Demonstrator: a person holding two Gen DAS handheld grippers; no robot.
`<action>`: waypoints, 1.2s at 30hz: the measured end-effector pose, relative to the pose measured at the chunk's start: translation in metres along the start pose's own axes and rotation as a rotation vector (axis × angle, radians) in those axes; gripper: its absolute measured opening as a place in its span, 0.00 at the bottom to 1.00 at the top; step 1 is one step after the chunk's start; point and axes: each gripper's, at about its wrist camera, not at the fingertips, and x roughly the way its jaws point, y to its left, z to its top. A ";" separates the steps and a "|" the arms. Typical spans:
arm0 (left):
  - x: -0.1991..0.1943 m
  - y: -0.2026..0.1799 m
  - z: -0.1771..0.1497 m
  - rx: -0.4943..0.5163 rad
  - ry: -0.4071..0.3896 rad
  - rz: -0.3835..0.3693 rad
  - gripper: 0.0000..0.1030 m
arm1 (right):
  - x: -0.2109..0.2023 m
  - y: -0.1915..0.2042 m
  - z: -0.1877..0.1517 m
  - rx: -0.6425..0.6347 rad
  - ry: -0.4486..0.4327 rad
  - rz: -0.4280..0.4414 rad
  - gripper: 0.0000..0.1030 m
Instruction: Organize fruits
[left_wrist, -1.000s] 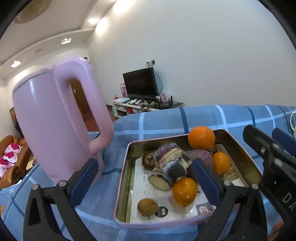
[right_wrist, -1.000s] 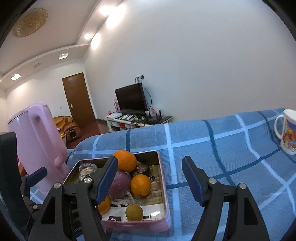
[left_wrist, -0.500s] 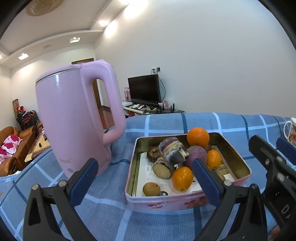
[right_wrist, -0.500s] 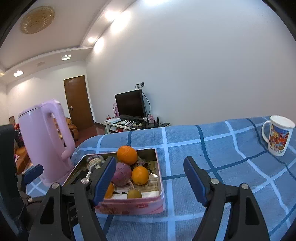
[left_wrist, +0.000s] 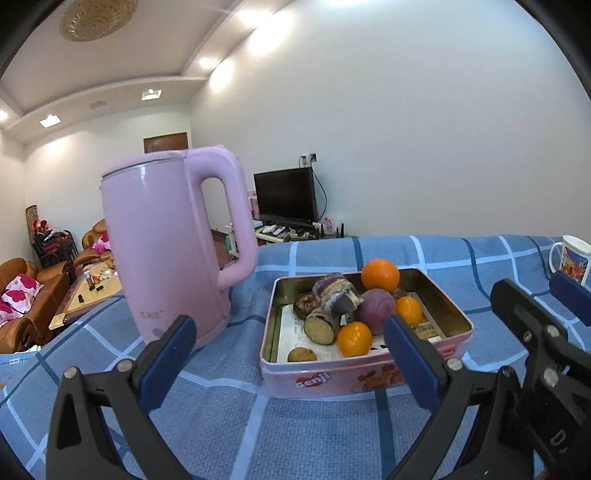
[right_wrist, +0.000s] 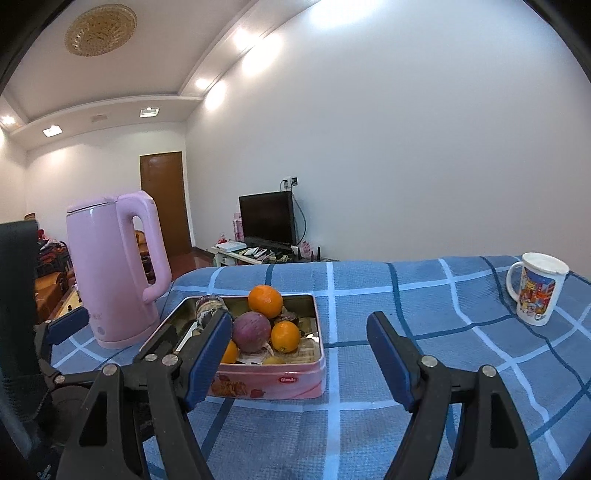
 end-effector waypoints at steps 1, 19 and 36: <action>-0.002 0.000 0.000 0.001 -0.002 0.001 1.00 | -0.003 -0.001 -0.001 0.002 -0.006 -0.004 0.75; -0.011 0.003 -0.003 -0.014 -0.013 0.017 1.00 | -0.025 -0.015 0.000 0.037 -0.077 -0.069 0.75; -0.009 0.004 -0.003 -0.022 0.000 0.033 1.00 | -0.027 -0.012 0.002 0.027 -0.083 -0.070 0.75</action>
